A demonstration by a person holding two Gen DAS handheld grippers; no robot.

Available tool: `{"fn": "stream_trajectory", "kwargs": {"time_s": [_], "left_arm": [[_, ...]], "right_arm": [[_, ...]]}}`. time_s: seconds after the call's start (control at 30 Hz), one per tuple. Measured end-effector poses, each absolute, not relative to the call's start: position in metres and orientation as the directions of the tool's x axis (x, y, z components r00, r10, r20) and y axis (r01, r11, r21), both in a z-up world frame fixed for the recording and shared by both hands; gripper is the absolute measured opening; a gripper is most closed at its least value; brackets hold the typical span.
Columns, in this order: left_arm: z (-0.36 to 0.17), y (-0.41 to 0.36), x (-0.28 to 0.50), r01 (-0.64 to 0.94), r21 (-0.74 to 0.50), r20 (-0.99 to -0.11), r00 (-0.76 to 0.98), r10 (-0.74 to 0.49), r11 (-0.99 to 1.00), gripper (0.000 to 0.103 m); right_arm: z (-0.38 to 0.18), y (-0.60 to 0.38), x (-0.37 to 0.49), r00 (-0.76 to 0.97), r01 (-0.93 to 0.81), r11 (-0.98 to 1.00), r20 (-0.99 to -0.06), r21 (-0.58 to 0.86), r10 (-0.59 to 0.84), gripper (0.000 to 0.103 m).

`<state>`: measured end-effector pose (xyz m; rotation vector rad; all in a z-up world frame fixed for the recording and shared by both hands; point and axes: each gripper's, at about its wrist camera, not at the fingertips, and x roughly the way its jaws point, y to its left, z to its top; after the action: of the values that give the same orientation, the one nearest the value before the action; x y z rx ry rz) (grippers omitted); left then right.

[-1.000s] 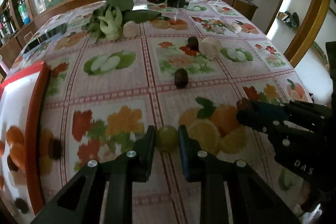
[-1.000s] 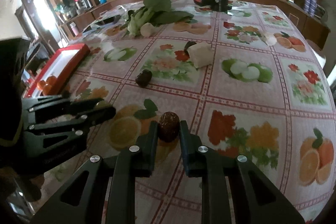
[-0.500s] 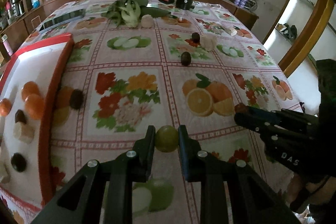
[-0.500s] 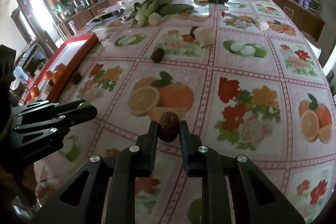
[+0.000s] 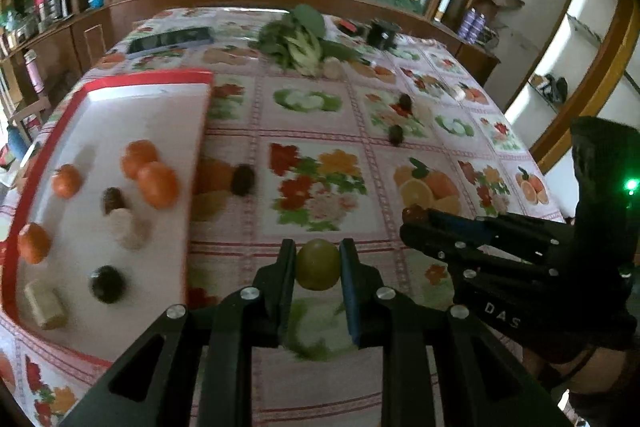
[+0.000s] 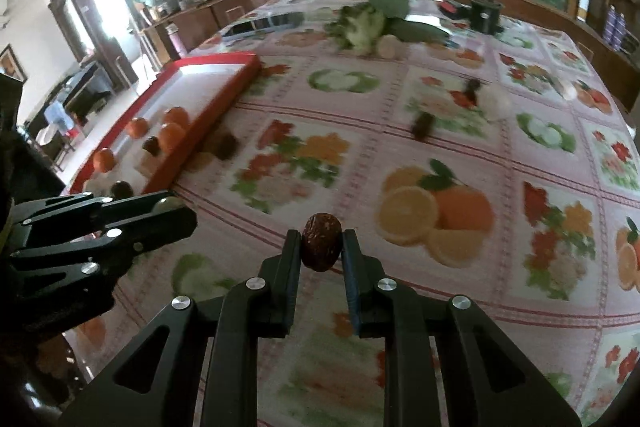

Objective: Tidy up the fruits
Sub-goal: 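Carry the date and green fruit over the tray and release both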

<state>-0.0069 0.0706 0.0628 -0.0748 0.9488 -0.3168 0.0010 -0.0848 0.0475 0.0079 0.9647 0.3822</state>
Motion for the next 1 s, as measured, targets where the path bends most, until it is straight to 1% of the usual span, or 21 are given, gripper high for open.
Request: {"fn": "stream_trajectory", "kwargs": {"time_s": [0.5,0.77,1.0], "left_arm": [[0.065,0.141,-0.013,0.115,-0.209,-0.782,0.576,-0.236,0.971,0.024],[0.066,0.178,-0.012,0.037,-0.195,-0.782,0.597,-0.178,0.980,0.024],[0.062,0.207,-0.011,-0.014,-0.178,-0.785,0.605,-0.133,0.984,0.025]], "right_arm": [[0.061,-0.007,0.015,0.484,-0.424,0.885,-0.778,0.194,0.402,0.020],[0.069,0.037,0.020,0.474,-0.504,0.847,-0.766,0.169,0.435,0.020],[0.067,0.064,0.025,0.444,-0.548,0.816,-0.762,0.185,0.471,0.019]]}}
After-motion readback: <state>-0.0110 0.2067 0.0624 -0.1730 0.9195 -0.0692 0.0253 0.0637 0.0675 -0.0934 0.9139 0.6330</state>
